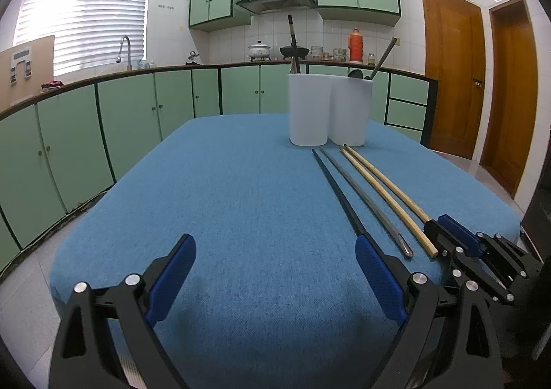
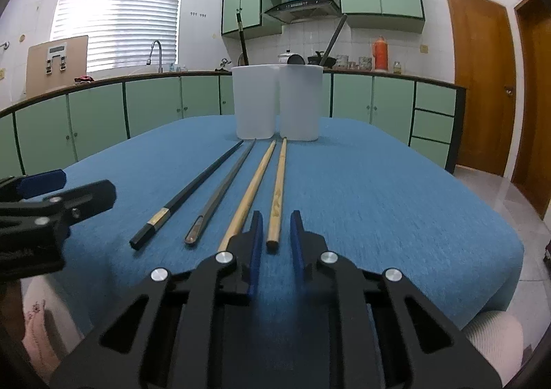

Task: Organize utensils
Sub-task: 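Close right gripper on wooden chopstick while left gripper grasps black chopstick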

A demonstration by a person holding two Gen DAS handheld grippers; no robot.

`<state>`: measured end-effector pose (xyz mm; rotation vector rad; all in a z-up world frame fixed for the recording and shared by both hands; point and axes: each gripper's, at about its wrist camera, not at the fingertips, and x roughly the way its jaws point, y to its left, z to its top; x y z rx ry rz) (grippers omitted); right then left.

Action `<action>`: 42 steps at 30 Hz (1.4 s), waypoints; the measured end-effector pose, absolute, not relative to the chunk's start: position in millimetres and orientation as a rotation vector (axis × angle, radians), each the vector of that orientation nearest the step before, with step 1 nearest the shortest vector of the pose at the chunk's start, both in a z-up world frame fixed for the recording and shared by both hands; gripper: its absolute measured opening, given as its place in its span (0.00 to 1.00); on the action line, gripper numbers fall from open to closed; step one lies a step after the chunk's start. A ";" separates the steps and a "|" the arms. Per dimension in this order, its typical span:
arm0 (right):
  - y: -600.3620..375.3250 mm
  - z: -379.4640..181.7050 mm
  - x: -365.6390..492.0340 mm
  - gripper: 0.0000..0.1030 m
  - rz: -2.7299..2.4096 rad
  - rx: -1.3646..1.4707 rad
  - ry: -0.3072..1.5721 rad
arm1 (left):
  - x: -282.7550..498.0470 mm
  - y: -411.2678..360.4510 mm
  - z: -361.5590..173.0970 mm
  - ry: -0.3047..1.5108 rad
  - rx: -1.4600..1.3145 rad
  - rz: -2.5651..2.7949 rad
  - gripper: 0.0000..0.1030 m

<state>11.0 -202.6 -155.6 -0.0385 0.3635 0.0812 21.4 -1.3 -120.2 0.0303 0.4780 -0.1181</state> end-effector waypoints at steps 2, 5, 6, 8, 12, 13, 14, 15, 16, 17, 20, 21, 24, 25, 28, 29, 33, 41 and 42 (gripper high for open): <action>-200.9 -157.3 10.5 0.11 0.077 -0.050 0.353 | 20.4 -0.3 -119.9 0.477 0.027 -0.119 0.89; -201.6 -158.2 10.5 0.07 0.084 -0.048 0.347 | 19.4 -2.3 -119.8 0.477 0.022 -0.126 0.89; -202.7 -158.2 10.5 0.07 0.084 -0.046 0.346 | 19.1 -3.7 -120.1 0.477 0.022 -0.129 0.89; -205.2 -157.7 9.7 0.06 0.079 -0.048 0.345 | 18.4 -5.9 -120.8 0.479 0.021 -0.137 0.89; -216.6 -155.2 7.9 0.06 0.066 -0.021 0.356 | 17.7 -13.6 -123.1 0.489 0.024 -0.160 0.89; -218.7 -155.3 6.6 0.06 0.063 -0.015 0.359 | 16.9 -16.1 -123.7 0.491 0.025 -0.167 0.89; -221.4 -155.3 6.3 0.06 0.062 -0.007 0.363 | 16.1 -19.5 -123.7 0.492 0.028 -0.177 0.89; -225.6 -154.2 5.8 0.06 0.063 0.005 0.369 | 14.7 -22.1 -123.5 0.491 0.030 -0.183 0.89; -227.0 -154.1 5.0 0.06 0.064 0.009 0.371 | 13.7 -24.6 -123.4 0.491 0.033 -0.188 0.88; -228.4 -153.5 4.3 0.06 0.064 0.010 0.372 | 13.0 -28.2 -123.8 0.491 0.037 -0.195 0.88; -233.1 -150.4 2.9 0.06 0.068 0.017 0.373 | 13.6 -35.7 -127.5 0.503 0.049 -0.205 0.81; -234.0 -150.7 0.8 0.06 0.071 0.021 0.373 | 14.7 -37.5 -128.6 0.510 0.052 -0.208 0.77; -236.9 -150.3 -1.7 0.06 0.078 0.027 0.372 | 18.2 -42.7 -133.5 0.527 0.055 -0.206 0.68; -237.4 -151.1 -2.7 0.06 0.080 0.028 0.372 | 19.1 -43.6 -133.8 0.531 0.054 -0.204 0.64; -238.9 -151.8 -4.2 0.06 0.083 0.035 0.373 | 19.8 -46.1 -134.9 0.525 0.057 -0.185 0.57; -239.4 -151.6 -4.2 0.06 0.085 0.037 0.373 | 19.4 -46.8 -135.4 0.524 0.059 -0.181 0.56; -238.3 -151.6 -3.9 0.06 0.088 0.041 0.374 | 15.4 -50.0 -136.3 0.519 0.062 -0.175 0.49; -239.9 -151.1 -6.3 0.06 0.092 0.049 0.372 | 11.1 -58.1 -136.2 0.510 0.071 -0.174 0.28; -240.2 -150.5 -6.9 0.06 0.092 0.050 0.370 | 11.0 -58.9 -136.1 0.510 0.071 -0.177 0.21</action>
